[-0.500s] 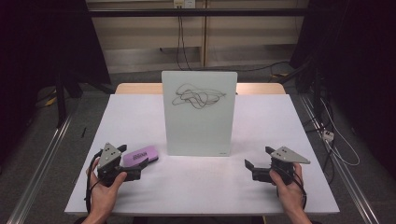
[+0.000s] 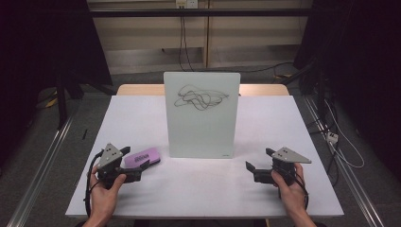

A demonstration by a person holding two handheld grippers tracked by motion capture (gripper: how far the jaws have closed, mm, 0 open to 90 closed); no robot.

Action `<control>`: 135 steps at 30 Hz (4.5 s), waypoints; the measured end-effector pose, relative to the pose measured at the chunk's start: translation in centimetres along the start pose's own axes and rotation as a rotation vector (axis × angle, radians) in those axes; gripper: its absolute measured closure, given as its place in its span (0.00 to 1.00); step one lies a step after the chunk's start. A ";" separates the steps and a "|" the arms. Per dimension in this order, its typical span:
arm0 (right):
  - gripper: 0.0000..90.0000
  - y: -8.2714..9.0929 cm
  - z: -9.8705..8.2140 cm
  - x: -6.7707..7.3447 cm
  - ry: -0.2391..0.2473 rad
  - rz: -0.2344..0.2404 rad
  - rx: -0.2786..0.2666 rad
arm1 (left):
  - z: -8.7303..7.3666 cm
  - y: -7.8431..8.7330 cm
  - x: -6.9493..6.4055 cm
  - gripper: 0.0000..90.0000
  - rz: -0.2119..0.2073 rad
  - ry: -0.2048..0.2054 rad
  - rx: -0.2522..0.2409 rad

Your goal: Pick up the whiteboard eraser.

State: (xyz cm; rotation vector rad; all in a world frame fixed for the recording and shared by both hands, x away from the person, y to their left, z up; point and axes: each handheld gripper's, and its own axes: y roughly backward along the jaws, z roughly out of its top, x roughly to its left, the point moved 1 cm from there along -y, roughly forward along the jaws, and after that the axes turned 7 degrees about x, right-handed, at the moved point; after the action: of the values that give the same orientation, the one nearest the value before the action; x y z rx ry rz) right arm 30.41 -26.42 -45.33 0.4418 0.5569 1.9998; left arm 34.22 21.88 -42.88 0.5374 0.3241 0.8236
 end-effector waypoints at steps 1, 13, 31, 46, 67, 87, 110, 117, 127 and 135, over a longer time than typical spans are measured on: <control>0.06 0.0 0.0 0.0 0.001 0.003 0.000 | 0.0 0.0 0.0 0.12 0.000 0.000 0.000; 0.06 -0.3 0.1 0.2 0.010 0.011 0.001 | 1.0 0.0 0.8 0.09 -0.015 -0.053 0.081; 0.06 -0.3 0.2 0.2 0.015 0.012 -0.004 | 3.9 -1.0 2.2 0.09 -0.087 -0.158 0.201; 0.06 -0.7 0.4 0.3 0.018 0.035 -0.005 | 4.1 -2.9 2.9 0.11 -0.125 -0.248 0.389; 0.05 -0.7 0.4 0.5 0.031 0.034 0.000 | 4.6 -4.0 3.1 0.23 -0.197 -0.379 0.485; 0.05 -0.8 0.4 1.0 0.054 0.068 0.001 | 3.7 -5.8 2.7 0.39 -0.199 -0.452 0.606; 0.05 -0.7 0.3 0.8 0.041 0.054 0.007 | 3.9 -5.7 3.5 0.45 -0.226 -0.378 0.599; 0.05 -0.7 0.3 0.7 0.042 0.052 0.005 | 4.2 -5.4 3.4 0.45 -0.231 -0.325 0.575; 0.05 -0.9 0.4 0.7 0.030 0.048 0.007 | 4.8 -4.1 3.5 0.45 -0.209 -0.249 0.453; 0.05 -0.9 0.3 0.7 0.022 0.041 0.013 | 5.1 -3.4 3.5 0.45 -0.212 -0.198 0.348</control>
State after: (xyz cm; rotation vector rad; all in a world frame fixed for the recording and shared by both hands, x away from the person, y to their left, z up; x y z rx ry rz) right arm 30.90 -25.38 -45.48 0.4431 0.5785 2.0434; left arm 40.94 20.95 -40.83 0.8875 0.3369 0.5050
